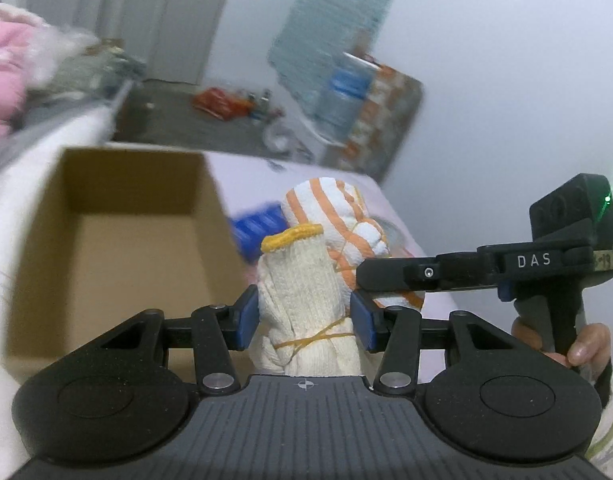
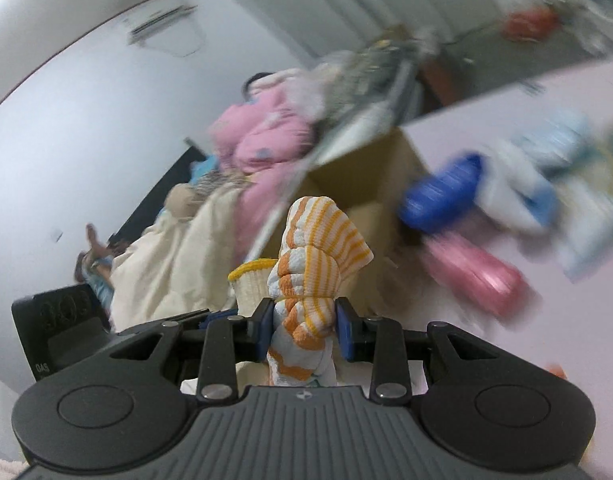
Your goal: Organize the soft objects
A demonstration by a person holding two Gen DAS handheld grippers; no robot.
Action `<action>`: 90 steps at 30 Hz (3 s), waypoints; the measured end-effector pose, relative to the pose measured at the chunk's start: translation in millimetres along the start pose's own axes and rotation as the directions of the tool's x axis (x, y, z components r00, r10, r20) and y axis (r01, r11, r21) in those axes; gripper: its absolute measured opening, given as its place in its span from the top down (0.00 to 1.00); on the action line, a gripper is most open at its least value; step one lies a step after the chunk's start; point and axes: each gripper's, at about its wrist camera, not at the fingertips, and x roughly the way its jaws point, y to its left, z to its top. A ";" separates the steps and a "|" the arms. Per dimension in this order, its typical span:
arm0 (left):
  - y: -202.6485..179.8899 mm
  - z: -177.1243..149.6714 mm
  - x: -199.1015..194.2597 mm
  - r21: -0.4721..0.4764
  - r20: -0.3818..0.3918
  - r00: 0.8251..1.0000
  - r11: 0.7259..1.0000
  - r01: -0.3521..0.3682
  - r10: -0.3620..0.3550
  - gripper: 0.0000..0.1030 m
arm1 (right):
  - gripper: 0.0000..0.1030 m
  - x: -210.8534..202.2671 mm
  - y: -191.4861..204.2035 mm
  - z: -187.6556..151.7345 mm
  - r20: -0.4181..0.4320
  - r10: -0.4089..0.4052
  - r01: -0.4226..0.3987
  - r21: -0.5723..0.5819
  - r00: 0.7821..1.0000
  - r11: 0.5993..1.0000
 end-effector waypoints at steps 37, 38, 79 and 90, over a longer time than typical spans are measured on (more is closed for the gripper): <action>206.3 125.9 142.0 0.010 -0.265 0.846 0.879 -0.477 0.463 0.57 | 0.73 337.7 -28.9 151.9 -0.362 -0.319 0.333 -0.025 0.876 0.943; 207.8 127.0 139.5 0.002 -0.262 0.849 0.880 -0.475 0.459 0.56 | 0.73 336.2 -28.4 152.1 -0.354 -0.323 0.335 -0.027 0.878 0.942; 167.3 100.9 -40.0 -0.243 0.082 0.880 0.865 -0.439 0.469 0.00 | 0.53 345.6 50.6 129.0 -0.285 -0.403 0.271 -0.408 0.870 0.872; 206.6 88.0 -40.8 -0.325 0.069 0.889 0.853 -0.410 0.453 0.00 | 0.66 429.1 18.6 127.5 -0.320 -0.474 0.290 -0.482 0.820 0.827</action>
